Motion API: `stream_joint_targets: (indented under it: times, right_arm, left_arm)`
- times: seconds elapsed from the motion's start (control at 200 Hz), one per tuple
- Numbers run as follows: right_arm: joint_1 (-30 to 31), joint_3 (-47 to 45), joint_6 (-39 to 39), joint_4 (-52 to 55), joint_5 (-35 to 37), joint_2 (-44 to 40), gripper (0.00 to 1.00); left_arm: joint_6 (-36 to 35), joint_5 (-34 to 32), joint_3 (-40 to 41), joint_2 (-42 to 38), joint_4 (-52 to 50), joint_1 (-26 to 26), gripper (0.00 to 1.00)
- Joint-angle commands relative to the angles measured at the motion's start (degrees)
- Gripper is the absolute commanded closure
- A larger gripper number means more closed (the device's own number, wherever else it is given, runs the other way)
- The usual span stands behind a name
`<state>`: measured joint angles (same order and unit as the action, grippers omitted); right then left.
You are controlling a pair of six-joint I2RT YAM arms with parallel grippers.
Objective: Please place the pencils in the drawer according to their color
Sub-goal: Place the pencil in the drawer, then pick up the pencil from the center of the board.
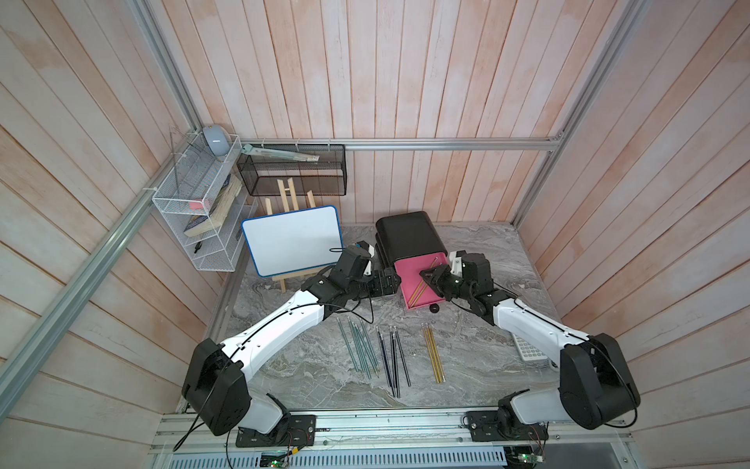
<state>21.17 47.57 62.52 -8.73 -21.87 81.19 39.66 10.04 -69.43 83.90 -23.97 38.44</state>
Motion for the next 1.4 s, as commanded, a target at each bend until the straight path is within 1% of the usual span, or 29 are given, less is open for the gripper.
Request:
stream_joint_targets:
  times: [0.0, 0.24, 0.34, 0.455, 0.605, 0.715, 0.87, 1.065, 1.185, 1.395]
  right_arm:
    - [-0.27, 1.82, -1.17, 1.67, -0.79, -1.47, 0.67]
    - [-0.23, 2.11, -5.19, 9.07, -1.24, -7.90, 0.67]
    - [0.16, 0.62, -7.90, 13.91, -1.17, -11.31, 0.66]
    - [1.05, -2.32, -11.20, 20.14, 0.66, -15.57, 0.65]
    - [3.30, -7.84, -14.17, 26.29, 3.67, -20.55, 0.64]
    - [7.37, -11.30, -14.95, 29.17, 6.80, -22.41, 0.64]
    - [14.50, -14.46, -15.30, 31.92, 12.95, -22.11, 0.63]
    - [21.13, -16.35, -14.92, 31.67, 17.61, -18.34, 0.63]
    - [23.50, -16.06, -15.44, 30.76, 19.13, -14.58, 0.63]
    - [24.62, -15.19, -16.94, 30.11, 20.10, -9.69, 0.63]
  left_arm:
    - [-0.20, 0.13, -0.48, -0.10, 1.19, 0.24, 0.00]
    - [-0.13, -0.07, 0.87, -1.00, 1.38, 0.32, 0.00]
    - [-0.11, -0.30, 2.04, -1.61, 1.38, 0.55, 0.00]
    - [-0.20, -0.79, 3.68, -2.25, 1.24, 1.08, 0.00]
    - [0.23, -1.07, 6.06, -3.08, 1.75, 2.11, 0.00]
    - [0.80, -1.34, 7.69, -3.39, 2.46, 2.96, 0.00]
    - [1.93, -1.60, 9.48, -3.52, 3.45, 3.89, 0.00]
    - [3.94, -2.34, 11.81, -4.37, 5.28, 4.17, 0.00]
    - [4.89, -2.92, 12.93, -4.70, 5.85, 4.15, 0.00]
    - [5.47, -3.27, 13.78, -5.21, 6.37, 4.16, 0.00]
